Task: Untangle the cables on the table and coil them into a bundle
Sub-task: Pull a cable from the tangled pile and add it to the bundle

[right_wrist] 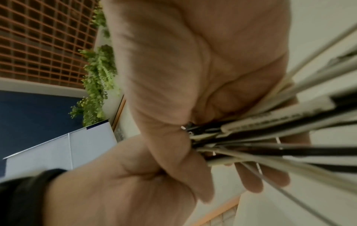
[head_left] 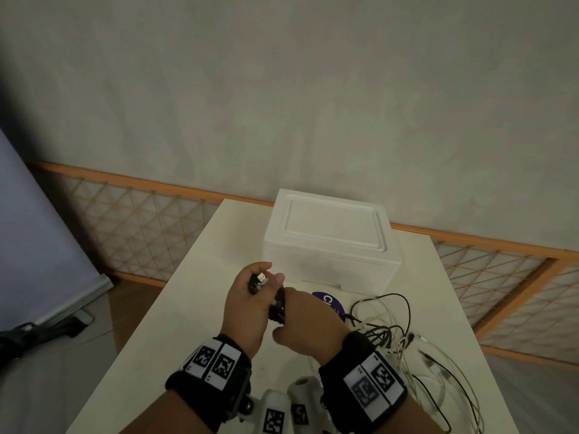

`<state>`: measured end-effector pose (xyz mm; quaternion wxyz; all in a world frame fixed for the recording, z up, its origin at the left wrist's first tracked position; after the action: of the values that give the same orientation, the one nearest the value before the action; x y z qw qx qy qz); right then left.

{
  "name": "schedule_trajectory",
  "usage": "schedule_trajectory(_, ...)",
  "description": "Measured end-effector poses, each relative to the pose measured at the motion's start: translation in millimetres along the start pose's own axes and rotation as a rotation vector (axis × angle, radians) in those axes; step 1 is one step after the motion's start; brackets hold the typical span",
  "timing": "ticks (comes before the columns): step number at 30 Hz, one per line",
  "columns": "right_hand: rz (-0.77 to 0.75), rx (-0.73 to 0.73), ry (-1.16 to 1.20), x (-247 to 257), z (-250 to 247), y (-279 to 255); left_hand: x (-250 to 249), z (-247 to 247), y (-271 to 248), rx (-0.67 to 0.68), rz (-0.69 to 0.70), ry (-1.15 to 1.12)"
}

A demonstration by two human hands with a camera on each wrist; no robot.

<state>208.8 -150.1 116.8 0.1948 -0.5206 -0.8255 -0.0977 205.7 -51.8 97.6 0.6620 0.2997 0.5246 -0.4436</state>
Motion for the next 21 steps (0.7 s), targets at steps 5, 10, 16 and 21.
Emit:
schedule_trajectory(5, 0.046, -0.04, 0.056, -1, -3, 0, 6, 3, -1, 0.012, -0.041, 0.0)
schedule_trajectory(10, 0.069, -0.128, 0.081, -7, -20, 0, 2, 17, -4, 0.199, -0.247, -0.371)
schedule_trajectory(16, -0.014, -0.2, 0.113, 0, -27, -2, -6, 5, 0, 0.15, -0.115, -0.352)
schedule_trajectory(21, 0.007, -0.226, 0.192, -6, -30, -4, -21, -5, 2, 0.086, -0.004, -0.381)
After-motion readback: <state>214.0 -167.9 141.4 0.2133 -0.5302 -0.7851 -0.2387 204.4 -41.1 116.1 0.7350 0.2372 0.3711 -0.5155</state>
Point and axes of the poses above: each hand's wrist, its own y-axis towards the middle knuckle, its own z-axis out of the palm, x = y × z, the point moved 10 cm from there along y, towards the middle knuckle, and after that the axes turned 5 degrees about -x, right-handed, at the moved point
